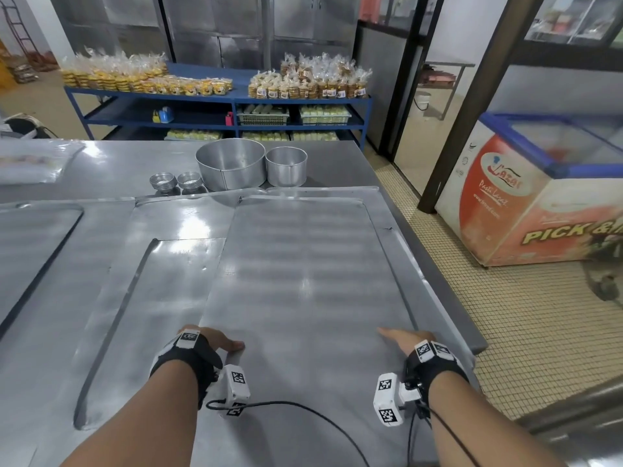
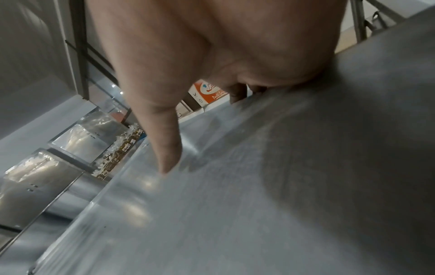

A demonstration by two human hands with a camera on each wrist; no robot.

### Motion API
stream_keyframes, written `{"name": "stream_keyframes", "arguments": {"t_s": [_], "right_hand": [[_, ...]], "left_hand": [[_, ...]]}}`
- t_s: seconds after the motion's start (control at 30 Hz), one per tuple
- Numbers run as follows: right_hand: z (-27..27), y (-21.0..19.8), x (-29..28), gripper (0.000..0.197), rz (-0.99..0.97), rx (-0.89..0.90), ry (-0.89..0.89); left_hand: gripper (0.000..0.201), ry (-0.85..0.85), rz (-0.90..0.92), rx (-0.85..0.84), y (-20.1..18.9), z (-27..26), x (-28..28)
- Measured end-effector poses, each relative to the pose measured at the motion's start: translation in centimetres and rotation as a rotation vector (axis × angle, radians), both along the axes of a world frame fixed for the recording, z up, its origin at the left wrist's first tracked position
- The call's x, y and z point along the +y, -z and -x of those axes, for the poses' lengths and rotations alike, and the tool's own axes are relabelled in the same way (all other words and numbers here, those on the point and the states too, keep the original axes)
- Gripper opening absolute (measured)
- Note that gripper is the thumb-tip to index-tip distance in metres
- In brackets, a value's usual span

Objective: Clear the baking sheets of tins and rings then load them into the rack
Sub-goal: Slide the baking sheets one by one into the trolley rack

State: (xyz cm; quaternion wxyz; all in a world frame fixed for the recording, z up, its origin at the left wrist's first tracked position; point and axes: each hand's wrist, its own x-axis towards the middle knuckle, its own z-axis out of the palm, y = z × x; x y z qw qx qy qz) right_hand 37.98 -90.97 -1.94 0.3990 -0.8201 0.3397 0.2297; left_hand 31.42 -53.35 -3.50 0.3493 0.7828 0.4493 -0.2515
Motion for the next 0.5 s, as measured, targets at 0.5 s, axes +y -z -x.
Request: {"name": "stream_keyframes", "arguments": {"t_s": [0.5], "right_hand": [[11.7,-1.4,13.2,0.082,0.1,-0.011,0.181]], "left_hand": [[0.06,0.093,0.044,-0.102,-3.5,4.4,12.4]]}}
